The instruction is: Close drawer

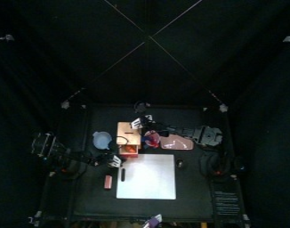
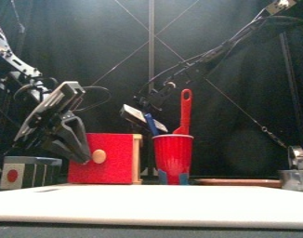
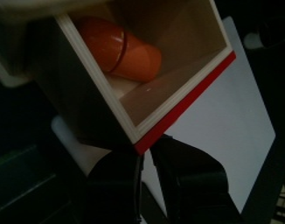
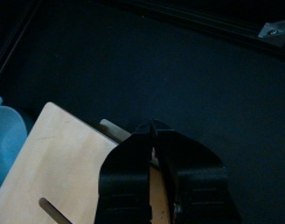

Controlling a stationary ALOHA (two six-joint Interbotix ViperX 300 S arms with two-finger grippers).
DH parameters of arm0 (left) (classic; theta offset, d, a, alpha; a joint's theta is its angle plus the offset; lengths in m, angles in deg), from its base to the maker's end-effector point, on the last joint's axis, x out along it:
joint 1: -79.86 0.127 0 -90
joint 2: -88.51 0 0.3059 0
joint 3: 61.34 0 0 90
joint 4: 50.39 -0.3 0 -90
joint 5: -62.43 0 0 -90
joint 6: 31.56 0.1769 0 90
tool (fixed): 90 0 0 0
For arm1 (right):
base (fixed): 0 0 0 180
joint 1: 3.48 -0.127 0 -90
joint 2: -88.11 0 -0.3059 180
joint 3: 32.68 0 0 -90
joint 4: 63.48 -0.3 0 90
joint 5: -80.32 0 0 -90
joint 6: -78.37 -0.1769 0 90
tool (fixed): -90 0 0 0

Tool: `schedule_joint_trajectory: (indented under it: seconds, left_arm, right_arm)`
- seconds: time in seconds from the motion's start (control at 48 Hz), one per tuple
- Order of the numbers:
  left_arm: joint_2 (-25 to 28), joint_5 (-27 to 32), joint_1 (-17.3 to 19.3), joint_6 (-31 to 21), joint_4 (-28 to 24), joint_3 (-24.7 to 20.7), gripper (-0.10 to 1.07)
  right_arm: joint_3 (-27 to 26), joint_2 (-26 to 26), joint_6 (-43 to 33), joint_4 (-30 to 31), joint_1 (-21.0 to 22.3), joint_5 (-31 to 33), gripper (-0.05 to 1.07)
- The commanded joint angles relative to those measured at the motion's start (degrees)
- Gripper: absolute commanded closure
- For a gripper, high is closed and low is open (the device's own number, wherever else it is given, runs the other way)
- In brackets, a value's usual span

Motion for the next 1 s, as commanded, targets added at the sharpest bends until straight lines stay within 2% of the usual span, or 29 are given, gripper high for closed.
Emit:
schedule_joint_trajectory:
  seconds: [0.0,0.562,0.979]
  left_arm:
    - [-0.26,-0.70,1.67,0.09,-0.62,-0.88,0.42]
    - [-0.26,-1.67,9.93,0.18,-4.13,-1.05,0.42]
    - [-0.70,-1.76,10.55,0.09,-6.59,-1.05,0.42]
  right_arm:
    - [-0.44,1.58,0.18,0.00,-0.18,0.09,0.65]
    - [-0.44,1.76,0.09,0.00,-0.53,0.09,0.65]
    - [-0.35,2.02,0.09,0.53,-0.79,0.70,0.65]
